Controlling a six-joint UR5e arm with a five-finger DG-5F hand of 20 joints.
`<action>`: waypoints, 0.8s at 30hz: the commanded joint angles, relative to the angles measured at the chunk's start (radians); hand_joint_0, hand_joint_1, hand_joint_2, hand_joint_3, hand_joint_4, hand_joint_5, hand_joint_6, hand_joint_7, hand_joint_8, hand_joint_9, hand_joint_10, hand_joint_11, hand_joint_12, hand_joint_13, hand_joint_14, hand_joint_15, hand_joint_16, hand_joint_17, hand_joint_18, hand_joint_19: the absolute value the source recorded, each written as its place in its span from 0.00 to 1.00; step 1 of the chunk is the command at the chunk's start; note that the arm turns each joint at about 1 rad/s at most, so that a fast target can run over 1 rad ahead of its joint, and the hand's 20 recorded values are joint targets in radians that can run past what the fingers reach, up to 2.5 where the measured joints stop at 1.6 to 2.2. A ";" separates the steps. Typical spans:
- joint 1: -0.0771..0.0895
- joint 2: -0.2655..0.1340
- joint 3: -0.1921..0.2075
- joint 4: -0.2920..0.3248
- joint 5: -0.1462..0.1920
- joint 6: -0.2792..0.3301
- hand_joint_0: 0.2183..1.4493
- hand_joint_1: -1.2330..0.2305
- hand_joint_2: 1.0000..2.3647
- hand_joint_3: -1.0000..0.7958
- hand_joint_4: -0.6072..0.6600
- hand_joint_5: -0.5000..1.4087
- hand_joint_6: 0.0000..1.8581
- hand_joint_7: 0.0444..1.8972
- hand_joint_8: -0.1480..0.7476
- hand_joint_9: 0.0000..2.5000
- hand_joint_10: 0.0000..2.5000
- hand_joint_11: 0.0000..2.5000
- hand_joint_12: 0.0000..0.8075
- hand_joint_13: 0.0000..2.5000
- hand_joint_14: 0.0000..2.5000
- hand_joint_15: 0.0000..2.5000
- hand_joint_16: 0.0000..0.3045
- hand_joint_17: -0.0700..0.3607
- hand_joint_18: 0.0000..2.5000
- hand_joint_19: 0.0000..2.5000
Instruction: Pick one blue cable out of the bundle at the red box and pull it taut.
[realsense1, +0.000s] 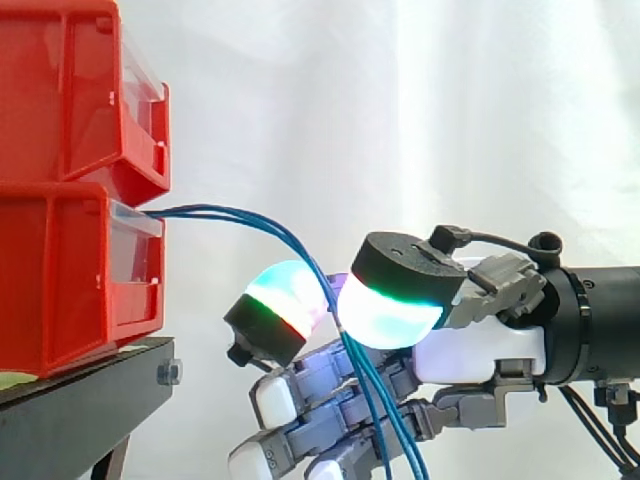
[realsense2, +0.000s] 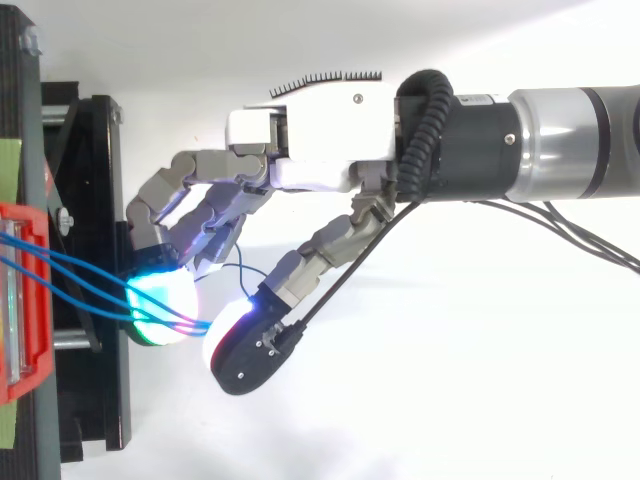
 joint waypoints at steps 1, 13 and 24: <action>0.000 0.000 0.000 0.000 0.000 0.000 0.40 0.18 0.00 0.28 0.38 0.13 0.44 0.49 0.42 0.25 0.01 0.25 0.46 0.23 0.00 0.09 0.17 0.43 0.28 0.13; 0.002 0.000 0.003 0.001 0.000 0.000 0.29 0.28 0.00 0.28 0.42 0.15 0.43 0.51 0.47 0.29 0.01 0.26 0.48 0.23 0.00 0.10 0.17 0.43 0.27 0.17; 0.000 -0.001 0.005 -0.006 0.000 -0.006 0.29 0.32 0.00 0.28 0.42 0.15 0.42 0.52 0.48 0.30 0.01 0.26 0.49 0.25 0.00 0.10 0.17 0.44 0.27 0.17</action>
